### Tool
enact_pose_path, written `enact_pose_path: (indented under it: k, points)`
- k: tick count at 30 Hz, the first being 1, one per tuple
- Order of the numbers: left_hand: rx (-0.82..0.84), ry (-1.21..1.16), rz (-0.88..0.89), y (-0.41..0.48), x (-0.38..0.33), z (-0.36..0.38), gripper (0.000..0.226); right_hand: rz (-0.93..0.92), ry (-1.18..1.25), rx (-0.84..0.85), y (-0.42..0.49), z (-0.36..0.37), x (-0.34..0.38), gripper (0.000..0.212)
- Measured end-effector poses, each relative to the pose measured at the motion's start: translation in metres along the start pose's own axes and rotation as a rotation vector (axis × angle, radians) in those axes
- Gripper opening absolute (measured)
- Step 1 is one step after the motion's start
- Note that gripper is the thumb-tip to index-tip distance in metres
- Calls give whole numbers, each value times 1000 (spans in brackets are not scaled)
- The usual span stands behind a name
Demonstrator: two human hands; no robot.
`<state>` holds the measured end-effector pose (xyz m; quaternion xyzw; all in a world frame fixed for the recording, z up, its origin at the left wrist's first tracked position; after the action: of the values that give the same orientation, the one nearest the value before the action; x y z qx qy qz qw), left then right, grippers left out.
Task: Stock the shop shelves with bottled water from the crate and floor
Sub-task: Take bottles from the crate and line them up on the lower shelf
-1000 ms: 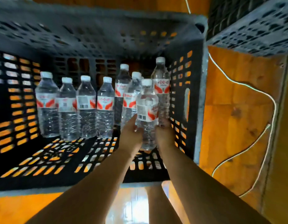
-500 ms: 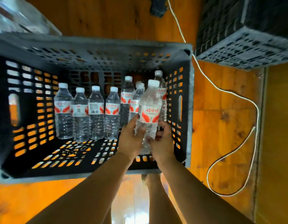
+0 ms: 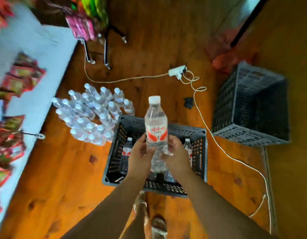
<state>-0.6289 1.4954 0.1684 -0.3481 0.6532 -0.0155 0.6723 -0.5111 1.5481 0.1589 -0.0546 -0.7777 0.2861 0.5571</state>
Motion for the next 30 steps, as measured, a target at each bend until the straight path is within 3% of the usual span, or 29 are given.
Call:
enact_pose_path:
  k: [8, 15, 21, 30]
  points:
    - [-289, -156, 289, -99, -156, -147, 37, -393, -83, 211, -105, 84, 213, 53]
    - [-499, -256, 440, -187, -222, -298, 33, -597, -174, 388, -204, 202, 328, 53]
    - [-734, -282, 504, -250, -213, -463, 34, -745, -204, 596, -277, 369, 366, 55]
    - [-991, -254, 339, -304, -127, -670, 38, -725, -317, 810, -350, 596, 334, 49]
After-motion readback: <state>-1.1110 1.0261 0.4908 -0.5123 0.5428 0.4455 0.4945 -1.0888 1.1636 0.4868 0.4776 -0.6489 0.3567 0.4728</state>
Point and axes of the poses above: each hand's wrist, its own y-axis towards the middle knuckle, its own z-axis out of the palm, x = y × z, the point moved 9 cm from there along y, towards the middle knuckle, and after that the axes turned 1 degree about z, right-handed, at the moved point
